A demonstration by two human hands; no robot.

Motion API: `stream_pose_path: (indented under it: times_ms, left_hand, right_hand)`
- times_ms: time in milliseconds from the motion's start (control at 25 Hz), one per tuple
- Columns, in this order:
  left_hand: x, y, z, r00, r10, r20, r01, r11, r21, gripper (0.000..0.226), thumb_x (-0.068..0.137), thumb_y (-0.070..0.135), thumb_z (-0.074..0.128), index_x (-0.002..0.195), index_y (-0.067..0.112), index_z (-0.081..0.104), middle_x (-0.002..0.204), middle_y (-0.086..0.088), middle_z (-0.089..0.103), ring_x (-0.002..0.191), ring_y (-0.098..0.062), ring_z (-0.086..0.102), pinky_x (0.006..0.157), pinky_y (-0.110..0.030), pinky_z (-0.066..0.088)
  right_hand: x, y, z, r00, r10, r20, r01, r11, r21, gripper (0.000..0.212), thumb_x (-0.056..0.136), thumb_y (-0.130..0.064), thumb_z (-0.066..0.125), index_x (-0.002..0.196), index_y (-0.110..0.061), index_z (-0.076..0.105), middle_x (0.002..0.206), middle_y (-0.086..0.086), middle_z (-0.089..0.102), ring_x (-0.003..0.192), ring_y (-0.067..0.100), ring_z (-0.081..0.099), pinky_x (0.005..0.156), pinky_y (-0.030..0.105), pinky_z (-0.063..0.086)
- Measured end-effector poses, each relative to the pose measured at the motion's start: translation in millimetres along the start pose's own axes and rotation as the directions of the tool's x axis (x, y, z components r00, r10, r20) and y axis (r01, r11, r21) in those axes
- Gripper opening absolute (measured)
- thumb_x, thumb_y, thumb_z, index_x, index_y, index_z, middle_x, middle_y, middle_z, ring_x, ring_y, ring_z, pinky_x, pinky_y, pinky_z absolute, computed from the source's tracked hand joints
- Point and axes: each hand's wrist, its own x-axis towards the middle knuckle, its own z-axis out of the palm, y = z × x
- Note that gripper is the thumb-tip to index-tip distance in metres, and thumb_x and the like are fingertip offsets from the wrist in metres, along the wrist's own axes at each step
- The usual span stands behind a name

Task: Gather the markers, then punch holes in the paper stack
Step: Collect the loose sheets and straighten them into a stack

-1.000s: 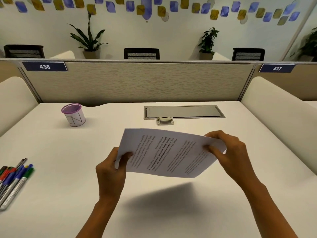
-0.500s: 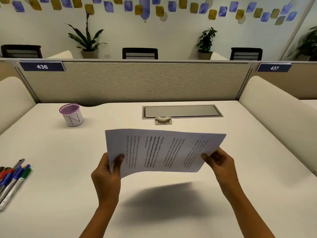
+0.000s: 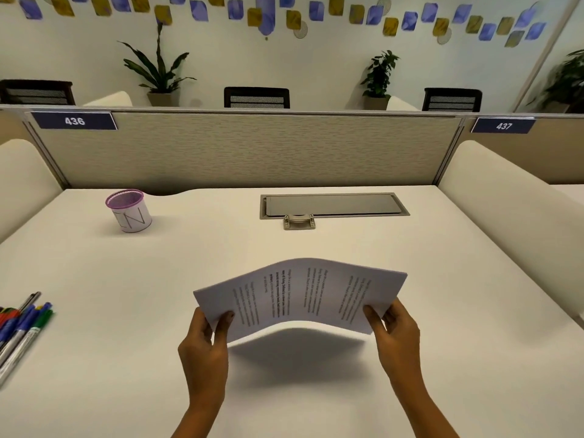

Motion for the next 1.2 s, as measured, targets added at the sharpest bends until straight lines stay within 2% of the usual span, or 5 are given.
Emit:
stream_pose_path:
  times_ms: [600, 800, 960, 1080, 1200]
  left_hand:
    - [-1.6, -13.2, 0.4, 0.992, -0.109, 0.059, 0.11, 0.994, -0.019, 0.041, 0.081, 0.029, 0.054, 0.108, 0.0, 0.064, 0.099, -0.017, 0.07, 0.076, -0.025, 0.06, 0.078, -0.054, 0.055]
    - [8.3, -18.1, 1.7, 0.981, -0.19, 0.047, 0.194, 0.973, -0.124, 0.019, 0.09, 0.013, 0.057, 0.103, 0.008, 0.07, 0.087, -0.007, 0.07, 0.072, -0.023, 0.061, 0.058, -0.025, 0.052]
    - [19.3, -13.6, 10.4, 0.955, -0.296, 0.01, 0.291, 0.932, -0.216, 0.017, 0.091, 0.014, 0.059, 0.08, 0.019, 0.071, 0.064, 0.008, 0.067, 0.058, -0.012, 0.053, 0.052, -0.023, 0.04]
    - [20.9, -9.5, 24.7, 0.924, -0.383, -0.003, 0.363, 0.879, -0.309, 0.022, 0.09, 0.017, 0.061, 0.074, 0.028, 0.07, 0.064, 0.011, 0.068, 0.059, -0.009, 0.056, 0.056, -0.023, 0.047]
    - [14.7, -5.5, 44.7, 0.87, -0.494, 0.0, 0.452, 0.797, -0.401, 0.02, 0.089, 0.017, 0.063, 0.079, 0.032, 0.071, 0.071, 0.017, 0.073, 0.072, -0.014, 0.064, 0.066, -0.027, 0.053]
  right_hand:
    - [-7.0, 19.9, 2.1, 0.996, 0.078, 0.05, -0.074, 0.994, -0.084, 0.027, 0.086, -0.008, 0.065, 0.11, -0.018, 0.058, 0.105, 0.001, 0.066, 0.091, 0.022, 0.065, 0.089, 0.037, 0.052]
    - [-0.2, 13.5, 0.1, 0.998, 0.038, -0.052, -0.043, 0.993, -0.114, 0.029, 0.084, -0.014, 0.068, 0.109, -0.021, 0.055, 0.107, -0.003, 0.064, 0.097, 0.021, 0.063, 0.088, 0.034, 0.053]
    - [1.2, 6.9, 5.9, 0.968, 0.148, -0.2, -0.174, 0.977, -0.119, 0.062, 0.08, -0.023, 0.073, 0.132, -0.018, 0.039, 0.132, 0.001, 0.042, 0.111, 0.021, 0.05, 0.092, 0.036, 0.046]
    - [-8.1, 3.1, 25.1, 0.933, 0.342, -0.111, -0.344, 0.939, 0.001, 0.071, 0.079, -0.03, 0.073, 0.135, -0.017, 0.032, 0.131, 0.004, 0.04, 0.111, 0.022, 0.052, 0.094, 0.039, 0.047]
    - [-12.7, -7.9, 44.1, 0.908, 0.404, 0.106, -0.417, 0.893, 0.17, 0.061, 0.079, -0.041, 0.069, 0.128, -0.024, 0.038, 0.122, -0.009, 0.052, 0.104, 0.005, 0.057, 0.08, 0.021, 0.046]
